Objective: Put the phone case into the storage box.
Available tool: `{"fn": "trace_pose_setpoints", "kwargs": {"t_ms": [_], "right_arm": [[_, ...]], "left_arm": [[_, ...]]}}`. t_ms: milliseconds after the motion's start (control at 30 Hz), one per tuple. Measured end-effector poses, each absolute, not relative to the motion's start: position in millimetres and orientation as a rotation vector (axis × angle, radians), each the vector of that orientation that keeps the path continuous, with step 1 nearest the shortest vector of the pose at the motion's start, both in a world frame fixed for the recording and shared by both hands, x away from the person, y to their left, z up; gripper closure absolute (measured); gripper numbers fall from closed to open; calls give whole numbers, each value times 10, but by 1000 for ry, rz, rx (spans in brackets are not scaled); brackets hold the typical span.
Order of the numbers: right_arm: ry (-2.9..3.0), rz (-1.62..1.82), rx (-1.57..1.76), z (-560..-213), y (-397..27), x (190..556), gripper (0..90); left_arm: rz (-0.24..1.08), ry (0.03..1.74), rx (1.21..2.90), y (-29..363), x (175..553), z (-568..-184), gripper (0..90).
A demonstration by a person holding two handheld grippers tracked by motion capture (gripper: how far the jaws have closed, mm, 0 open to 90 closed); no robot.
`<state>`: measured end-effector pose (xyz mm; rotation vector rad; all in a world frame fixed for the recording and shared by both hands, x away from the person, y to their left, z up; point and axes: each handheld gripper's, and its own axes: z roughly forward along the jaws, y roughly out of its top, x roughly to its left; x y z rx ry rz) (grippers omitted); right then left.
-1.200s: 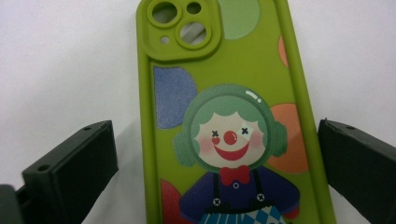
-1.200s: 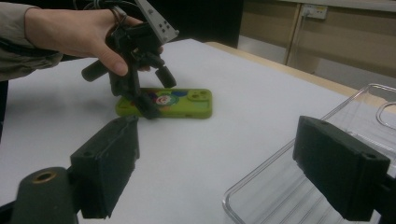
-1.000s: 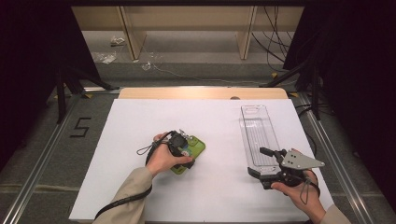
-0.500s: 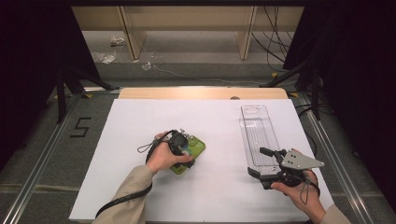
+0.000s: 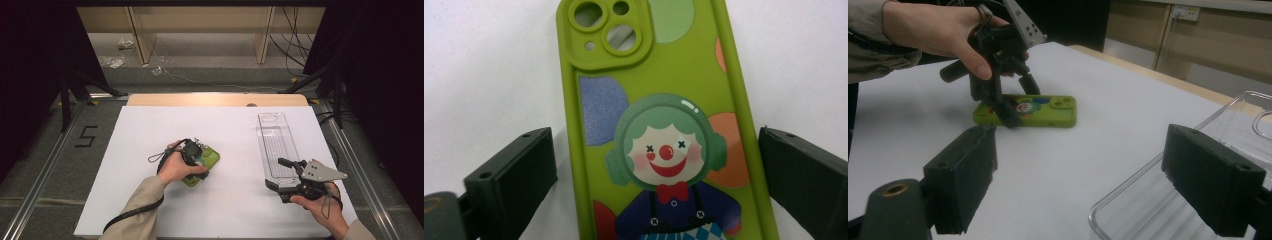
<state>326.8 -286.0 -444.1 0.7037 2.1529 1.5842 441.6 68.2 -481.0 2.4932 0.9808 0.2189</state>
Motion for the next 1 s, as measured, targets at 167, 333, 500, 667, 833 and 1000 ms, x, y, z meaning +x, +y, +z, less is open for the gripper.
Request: {"fn": "trace_pose_setpoints", "kwargs": {"t_ms": [167, 333, 500, 667, 833, 1000], "right_arm": [[2158, 1585, 701, -4442, -2857, 3268, 156], [2163, 1586, 699, -4443, -2855, 3267, 156], [2162, 1587, 696, -4443, -2853, 3267, 156], [2167, 1587, 694, -4447, -2849, 3268, 156], [2167, 1587, 694, -4446, -2848, 3267, 156], [2171, 1587, 693, -4449, -2846, 3267, 156]], "left_arm": [[210, 987, 2495, 673, 4416, -4804, 46], [212, 989, 2509, 660, 4420, -4793, 58], [207, 988, 2516, 651, 4415, -4781, 77], [209, 982, 2521, 651, 4410, -4773, 96], [211, 993, 2516, 648, 4407, -4771, 106], [214, 1000, 2507, 652, 4401, -4771, 112]]}}
